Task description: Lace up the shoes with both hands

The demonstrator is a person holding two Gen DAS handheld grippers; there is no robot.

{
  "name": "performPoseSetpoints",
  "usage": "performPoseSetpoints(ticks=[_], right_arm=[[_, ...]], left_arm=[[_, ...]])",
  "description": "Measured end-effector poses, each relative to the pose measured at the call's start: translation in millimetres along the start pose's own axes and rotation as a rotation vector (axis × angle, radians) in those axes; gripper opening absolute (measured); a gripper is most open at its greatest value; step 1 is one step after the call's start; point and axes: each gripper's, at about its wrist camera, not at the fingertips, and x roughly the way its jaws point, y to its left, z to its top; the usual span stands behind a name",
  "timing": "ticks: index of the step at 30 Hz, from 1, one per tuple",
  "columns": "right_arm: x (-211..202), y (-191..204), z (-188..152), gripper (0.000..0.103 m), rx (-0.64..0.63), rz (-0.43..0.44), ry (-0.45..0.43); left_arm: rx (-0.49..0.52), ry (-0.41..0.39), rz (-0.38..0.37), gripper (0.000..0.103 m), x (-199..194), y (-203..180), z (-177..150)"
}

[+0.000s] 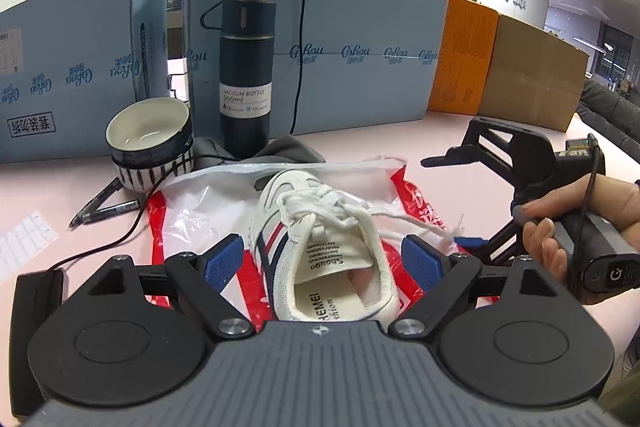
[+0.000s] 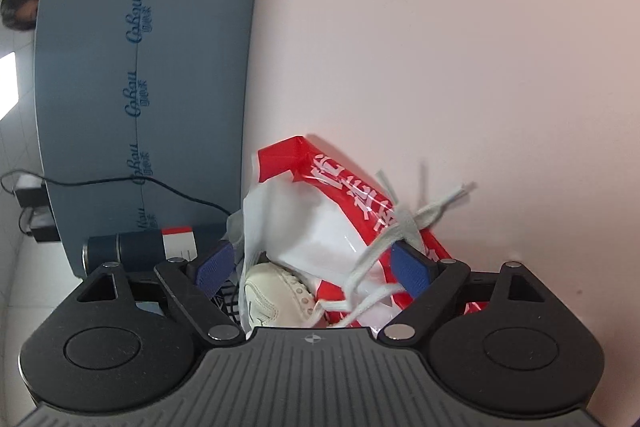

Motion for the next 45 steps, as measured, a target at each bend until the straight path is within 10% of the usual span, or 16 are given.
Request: performPoseSetpoints(ticks=[2, 5, 7, 16, 22, 29, 35, 45], right_arm=[[0, 1, -2, 0.078, -0.022, 0.006, -0.008], [4, -9, -3, 0.018, -0.024, -0.007, -0.018], [9, -19, -3, 0.007, -0.032, -0.023, -0.023], [4, 62, -1, 0.005, -0.575, 0.155, -0.031], [42, 146, -57, 0.005, -1.269, 0.245, 0.343], [87, 166, -108, 0.007, -1.779, -0.001, 0.655], [87, 175, -95, 0.028, -1.774, -0.069, 0.717], [113, 143, -32, 0.046, -1.075, 0.032, 0.579]], left_arm=[[-0.007, 0.002, 0.009, 0.085, 0, 2, -1], [-0.020, 0.000, 0.021, 0.085, 0, 4, -1], [-0.027, 0.007, 0.025, 0.085, 2, 7, -2], [-0.024, 0.017, 0.020, 0.085, 9, 15, -1], [-0.004, 0.034, 0.011, 0.085, 19, 14, 0], [0.003, 0.044, 0.013, 0.085, 19, 12, -5], [-0.048, 0.053, 0.048, 0.085, 18, 19, -11], [-0.109, 0.058, 0.069, 0.085, 17, 28, -17]])
